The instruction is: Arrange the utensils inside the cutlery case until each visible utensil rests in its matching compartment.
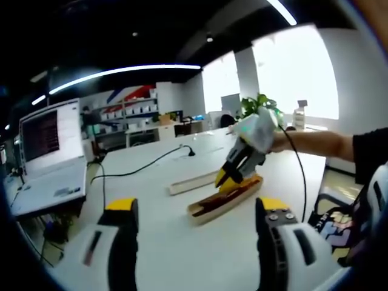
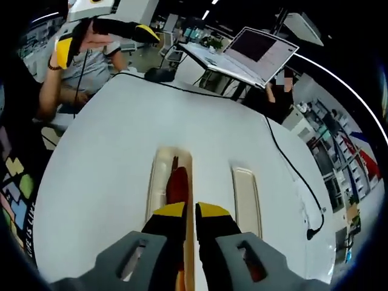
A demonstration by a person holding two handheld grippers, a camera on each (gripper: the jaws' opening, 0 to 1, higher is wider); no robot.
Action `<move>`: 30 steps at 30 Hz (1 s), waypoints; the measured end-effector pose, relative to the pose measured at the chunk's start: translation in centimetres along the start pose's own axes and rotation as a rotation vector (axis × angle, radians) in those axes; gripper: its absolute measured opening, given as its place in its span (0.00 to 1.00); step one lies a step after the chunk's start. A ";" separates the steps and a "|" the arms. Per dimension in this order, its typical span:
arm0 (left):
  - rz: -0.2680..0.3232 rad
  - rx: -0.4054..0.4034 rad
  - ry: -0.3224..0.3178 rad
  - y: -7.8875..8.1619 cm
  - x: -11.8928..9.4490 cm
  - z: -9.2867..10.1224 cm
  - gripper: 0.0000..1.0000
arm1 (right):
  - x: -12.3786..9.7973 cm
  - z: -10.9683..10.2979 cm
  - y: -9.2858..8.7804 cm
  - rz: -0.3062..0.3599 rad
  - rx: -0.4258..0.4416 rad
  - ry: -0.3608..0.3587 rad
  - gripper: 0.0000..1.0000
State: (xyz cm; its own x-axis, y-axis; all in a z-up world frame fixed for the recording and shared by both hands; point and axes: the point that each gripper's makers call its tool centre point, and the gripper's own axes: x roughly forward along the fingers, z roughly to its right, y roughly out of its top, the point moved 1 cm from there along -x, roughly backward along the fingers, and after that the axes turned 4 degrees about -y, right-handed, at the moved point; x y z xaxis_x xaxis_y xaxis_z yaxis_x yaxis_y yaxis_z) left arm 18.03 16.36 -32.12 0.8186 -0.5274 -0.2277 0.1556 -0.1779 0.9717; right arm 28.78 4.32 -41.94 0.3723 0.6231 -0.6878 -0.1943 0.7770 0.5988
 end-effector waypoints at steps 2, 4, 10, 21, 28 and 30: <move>0.002 -0.002 0.000 0.0 0.0 -0.1 0.83 | 0.1 0.0 0.1 0.004 0.002 0.003 0.04; 0.001 -0.003 0.001 0.0 -0.1 -0.1 0.83 | 0.4 -0.2 0.1 0.004 0.011 0.016 0.04; -0.005 -0.002 0.002 -0.1 -0.1 -0.2 0.83 | 1.0 -0.9 -0.3 -0.017 0.012 0.034 0.04; -0.008 -0.001 0.002 -0.2 -0.1 -0.2 0.83 | 1.4 -2.6 0.1 -0.020 -0.005 0.081 0.04; -0.007 -0.002 0.004 -0.1 -0.2 -0.2 0.83 | 1.3 -2.2 0.1 -0.022 -0.007 0.071 0.04; -0.008 -0.003 0.005 -0.2 -0.2 -0.2 0.83 | 0.9 -1.7 0.5 -0.004 0.040 0.060 0.05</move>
State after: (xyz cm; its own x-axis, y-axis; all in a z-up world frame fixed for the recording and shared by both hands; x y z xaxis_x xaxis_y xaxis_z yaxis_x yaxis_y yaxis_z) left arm 18.01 16.66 -32.23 0.8198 -0.5220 -0.2354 0.1639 -0.1800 0.9699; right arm 27.50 5.41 -42.98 0.3176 0.6251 -0.7130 -0.1557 0.7761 0.6111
